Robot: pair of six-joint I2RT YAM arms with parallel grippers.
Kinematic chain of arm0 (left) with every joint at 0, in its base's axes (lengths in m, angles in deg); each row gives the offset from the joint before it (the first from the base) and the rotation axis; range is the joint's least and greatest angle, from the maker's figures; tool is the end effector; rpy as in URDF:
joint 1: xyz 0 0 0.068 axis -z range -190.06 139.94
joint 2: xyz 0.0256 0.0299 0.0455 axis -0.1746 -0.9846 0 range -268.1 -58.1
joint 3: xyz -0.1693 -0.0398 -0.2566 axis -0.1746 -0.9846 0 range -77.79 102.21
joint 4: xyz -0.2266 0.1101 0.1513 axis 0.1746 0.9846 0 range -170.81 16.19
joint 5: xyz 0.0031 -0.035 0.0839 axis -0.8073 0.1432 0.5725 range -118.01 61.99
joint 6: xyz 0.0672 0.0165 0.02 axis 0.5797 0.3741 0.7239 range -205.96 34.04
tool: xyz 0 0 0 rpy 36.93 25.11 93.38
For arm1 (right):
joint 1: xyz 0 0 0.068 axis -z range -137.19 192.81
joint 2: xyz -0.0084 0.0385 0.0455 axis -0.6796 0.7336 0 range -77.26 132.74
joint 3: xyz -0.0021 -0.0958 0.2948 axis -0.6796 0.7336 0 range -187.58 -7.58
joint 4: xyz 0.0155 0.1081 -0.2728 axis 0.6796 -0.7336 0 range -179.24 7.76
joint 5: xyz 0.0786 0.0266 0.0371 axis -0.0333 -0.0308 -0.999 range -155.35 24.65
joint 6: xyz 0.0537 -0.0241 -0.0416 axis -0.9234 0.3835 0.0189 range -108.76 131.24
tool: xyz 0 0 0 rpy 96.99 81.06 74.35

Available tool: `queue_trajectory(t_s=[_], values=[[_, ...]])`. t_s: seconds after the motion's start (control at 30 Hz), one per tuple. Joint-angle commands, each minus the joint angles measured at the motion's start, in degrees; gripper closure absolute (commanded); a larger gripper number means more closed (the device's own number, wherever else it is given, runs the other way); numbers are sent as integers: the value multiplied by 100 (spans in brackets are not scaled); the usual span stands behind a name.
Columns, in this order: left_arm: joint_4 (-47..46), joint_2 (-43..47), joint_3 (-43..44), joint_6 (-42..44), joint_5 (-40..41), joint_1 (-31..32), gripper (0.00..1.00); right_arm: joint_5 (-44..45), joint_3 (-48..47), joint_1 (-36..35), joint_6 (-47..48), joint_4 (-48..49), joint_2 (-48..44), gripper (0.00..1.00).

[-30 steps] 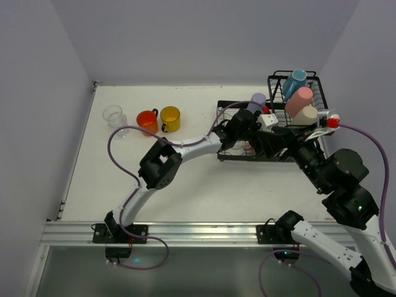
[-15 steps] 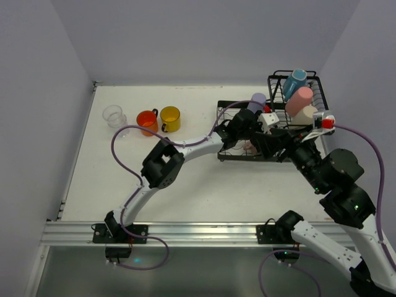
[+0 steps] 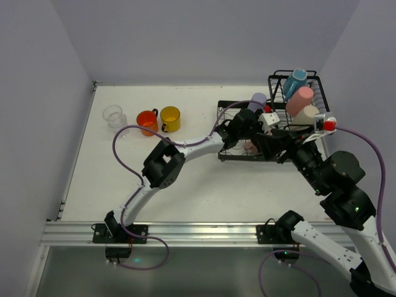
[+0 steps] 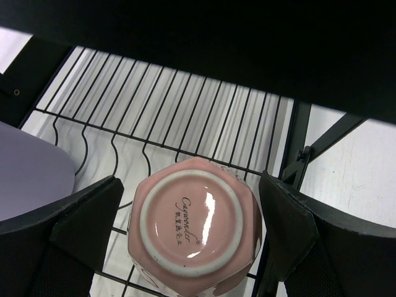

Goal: Unload the cups from the dish rack

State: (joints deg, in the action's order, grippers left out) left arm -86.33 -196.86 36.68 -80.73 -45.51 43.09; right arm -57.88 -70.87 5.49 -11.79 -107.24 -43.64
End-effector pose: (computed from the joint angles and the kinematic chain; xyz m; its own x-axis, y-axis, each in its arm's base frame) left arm 0.3759 -0.5312 0.2105 -0.1071 0.2878 -0.9517 0.9477 0.3191 -0.0101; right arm 0.0954 0.0629 0.4820 -0.1353 0.3846 -0.9131 -0.4838 0.7786 0.3996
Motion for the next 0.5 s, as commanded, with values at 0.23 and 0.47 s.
queue_trajectory(t_s=[0.23, 0.47], values=[[254, -143, -56, 162, 457, -23, 0, -78, 53, 23, 132, 223, 56, 29], [-142, 384, -733, 180, 870, -23, 0, -122, 62, 32, 149, 284, 127, 28]])
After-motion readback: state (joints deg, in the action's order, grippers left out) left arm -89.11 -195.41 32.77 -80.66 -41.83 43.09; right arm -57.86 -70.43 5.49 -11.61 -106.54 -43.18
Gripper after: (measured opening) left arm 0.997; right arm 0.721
